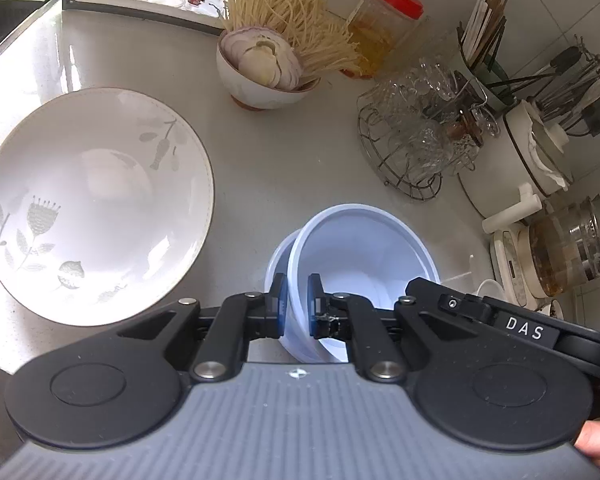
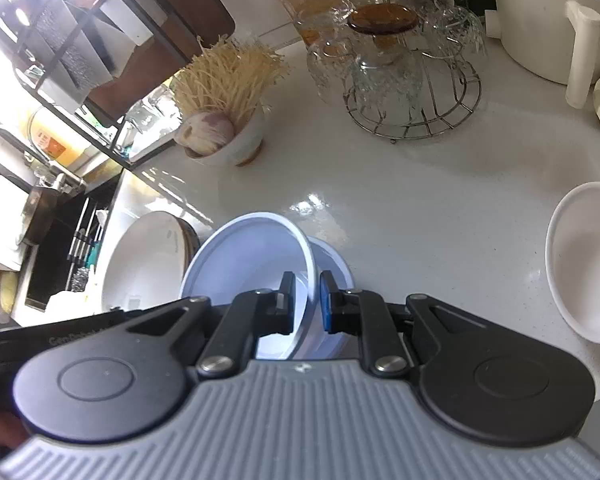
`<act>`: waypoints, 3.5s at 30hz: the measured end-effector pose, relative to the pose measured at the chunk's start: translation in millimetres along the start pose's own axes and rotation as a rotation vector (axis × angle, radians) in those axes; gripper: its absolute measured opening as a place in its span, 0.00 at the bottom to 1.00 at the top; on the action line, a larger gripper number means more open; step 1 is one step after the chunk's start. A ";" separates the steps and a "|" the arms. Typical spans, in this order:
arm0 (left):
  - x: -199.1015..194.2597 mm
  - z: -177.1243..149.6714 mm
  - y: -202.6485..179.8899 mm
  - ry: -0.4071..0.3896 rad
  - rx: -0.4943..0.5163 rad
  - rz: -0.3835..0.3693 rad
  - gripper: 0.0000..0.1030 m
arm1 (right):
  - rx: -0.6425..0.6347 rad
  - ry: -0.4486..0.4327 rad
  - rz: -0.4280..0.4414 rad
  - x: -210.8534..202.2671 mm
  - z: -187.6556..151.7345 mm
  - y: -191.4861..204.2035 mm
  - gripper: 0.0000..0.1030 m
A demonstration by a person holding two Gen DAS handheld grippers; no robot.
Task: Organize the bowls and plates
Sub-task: 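Lift the second blue bowl with both grippers and carry it over the first, then lower the second blue bowl into the first and open both grippers, then raise both open tools away from the nested blue bowls, then move both open tools toward the small white bowl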
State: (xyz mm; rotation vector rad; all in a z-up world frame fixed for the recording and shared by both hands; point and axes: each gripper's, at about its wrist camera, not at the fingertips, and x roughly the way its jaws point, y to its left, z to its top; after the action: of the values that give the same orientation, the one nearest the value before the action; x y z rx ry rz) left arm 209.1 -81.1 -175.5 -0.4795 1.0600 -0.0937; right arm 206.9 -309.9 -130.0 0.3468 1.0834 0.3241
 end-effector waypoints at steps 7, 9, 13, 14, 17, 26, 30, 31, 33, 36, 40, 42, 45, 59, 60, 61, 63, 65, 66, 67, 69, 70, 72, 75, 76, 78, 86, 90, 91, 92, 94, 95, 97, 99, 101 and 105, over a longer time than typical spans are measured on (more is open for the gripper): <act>9.6 -2.7 0.6 -0.014 -0.001 -0.005 0.10 | -0.001 -0.013 0.002 5.1 -1.4 -6.4 0.17; 10.5 -3.4 -1.0 -0.019 0.006 -0.004 0.10 | -0.004 -0.017 0.003 5.3 -1.0 -8.0 0.17; 13.8 -3.9 -1.0 -0.017 0.002 0.007 0.10 | 0.014 -0.013 0.012 9.8 -0.9 -12.5 0.17; 13.5 -3.1 -0.8 -0.018 -0.004 0.012 0.11 | 0.021 -0.011 0.022 10.3 -0.4 -13.4 0.17; 10.1 1.3 1.2 -0.023 -0.033 0.012 0.28 | 0.025 -0.002 0.038 9.2 1.4 -12.7 0.27; -16.5 10.3 -16.2 -0.040 0.024 0.002 0.40 | 0.025 -0.044 0.017 -18.3 4.4 3.1 0.47; -34.8 14.5 -24.5 -0.054 0.049 -0.006 0.40 | -0.002 -0.067 0.012 -36.6 5.9 16.0 0.47; -38.7 16.1 -27.0 -0.056 0.054 -0.009 0.40 | -0.008 -0.073 0.012 -41.3 6.9 19.5 0.47; -47.2 19.7 -33.3 -0.064 0.073 -0.013 0.40 | -0.018 -0.085 0.013 -50.0 9.3 25.4 0.47; -60.7 23.7 -42.3 -0.082 0.104 -0.023 0.40 | -0.031 -0.111 0.013 -61.4 13.0 32.3 0.47; -75.9 29.6 -49.8 -0.108 0.146 -0.029 0.40 | -0.027 -0.149 0.016 -73.8 17.0 37.8 0.47; -82.4 33.1 -52.9 -0.115 0.157 -0.030 0.40 | -0.009 -0.157 0.033 -79.2 18.5 40.5 0.47; -93.7 35.0 -60.2 -0.140 0.200 -0.025 0.40 | -0.034 -0.189 0.030 -88.1 18.1 49.0 0.47; -119.5 22.8 -64.8 -0.165 0.265 -0.049 0.40 | -0.039 -0.259 -0.035 -114.9 0.8 50.7 0.47; -121.0 20.9 -64.6 -0.169 0.273 -0.053 0.40 | -0.041 -0.267 -0.038 -116.6 -1.9 51.2 0.47; -122.1 19.2 -64.6 -0.172 0.281 -0.053 0.40 | -0.042 -0.275 -0.043 -118.3 -5.2 52.2 0.47; -123.4 14.6 -63.8 -0.177 0.299 -0.060 0.41 | -0.043 -0.293 -0.047 -121.4 -11.8 53.1 0.47; -120.7 9.3 -61.4 -0.177 0.322 -0.054 0.41 | -0.046 -0.312 -0.065 -122.1 -18.7 54.7 0.47; -118.7 7.5 -59.9 -0.163 0.325 -0.045 0.41 | -0.041 -0.311 -0.077 -121.3 -22.1 56.0 0.47; -117.5 5.7 -58.1 -0.149 0.329 -0.045 0.41 | -0.031 -0.306 -0.082 -120.9 -25.8 57.5 0.47; -117.6 2.2 -52.5 -0.142 0.325 -0.032 0.41 | -0.011 -0.329 -0.077 -125.5 -36.0 61.0 0.47; -117.2 -0.6 -49.9 -0.140 0.327 -0.031 0.41 | -0.018 -0.341 -0.077 -128.2 -41.2 63.4 0.47; -114.8 -5.3 -46.1 -0.130 0.334 -0.021 0.41 | -0.043 -0.337 -0.092 -130.1 -48.5 67.8 0.47; -114.7 -11.7 -44.1 -0.123 0.348 -0.029 0.41 | -0.022 -0.340 -0.108 -134.9 -58.4 65.7 0.47; -115.1 -13.8 -44.3 -0.122 0.355 -0.033 0.41 | -0.018 -0.342 -0.118 -136.5 -61.9 64.7 0.47; -116.1 -17.8 -44.9 -0.119 0.366 -0.046 0.41 | -0.004 -0.344 -0.135 -139.1 -69.7 62.4 0.47; -112.8 -33.9 -54.0 -0.085 0.427 -0.098 0.41 | 0.087 -0.370 -0.208 -151.9 -97.9 44.8 0.47; -107.7 -43.9 -61.6 -0.055 0.469 -0.130 0.42 | 0.137 -0.392 -0.240 -158.5 -108.3 35.7 0.47; -106.0 -46.3 -63.8 -0.048 0.478 -0.140 0.42 | 0.149 -0.399 -0.253 -161.0 -111.5 33.4 0.47; -104.0 -48.8 -66.1 -0.039 0.487 -0.149 0.42 | 0.162 -0.406 -0.268 -163.8 -114.7 31.0 0.47; -98.8 -52.2 -71.4 -0.018 0.499 -0.169 0.42 | 0.181 -0.416 -0.306 -168.9 -120.3 26.2 0.47; -95.9 -53.6 -74.4 -0.009 0.506 -0.181 0.42 | 0.193 -0.420 -0.318 -171.6 -122.4 23.1 0.47; -89.9 -55.3 -81.5 0.007 0.520 -0.200 0.42 | 0.217 -0.426 -0.343 -177.3 -125.8 16.1 0.47; -85.8 -56.7 -90.2 0.015 0.533 -0.220 0.42 | 0.241 -0.432 -0.364 -182.4 -127.2 8.1 0.47; -82.2 -56.0 -98.1 0.014 0.542 -0.236 0.42 | 0.268 -0.438 -0.375 -186.8 -126.9 -1.5 0.47; -75.1 -52.5 -113.1 0.008 0.543 -0.248 0.43 | 0.293 -0.447 -0.387 -190.4 -119.0 -19.9 0.47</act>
State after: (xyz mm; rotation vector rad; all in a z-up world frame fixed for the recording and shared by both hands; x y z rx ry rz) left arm 144.3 -177.1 -87.4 -0.1138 0.9308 -0.5877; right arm 19.5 -394.2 -37.2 0.4357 0.7314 -0.2536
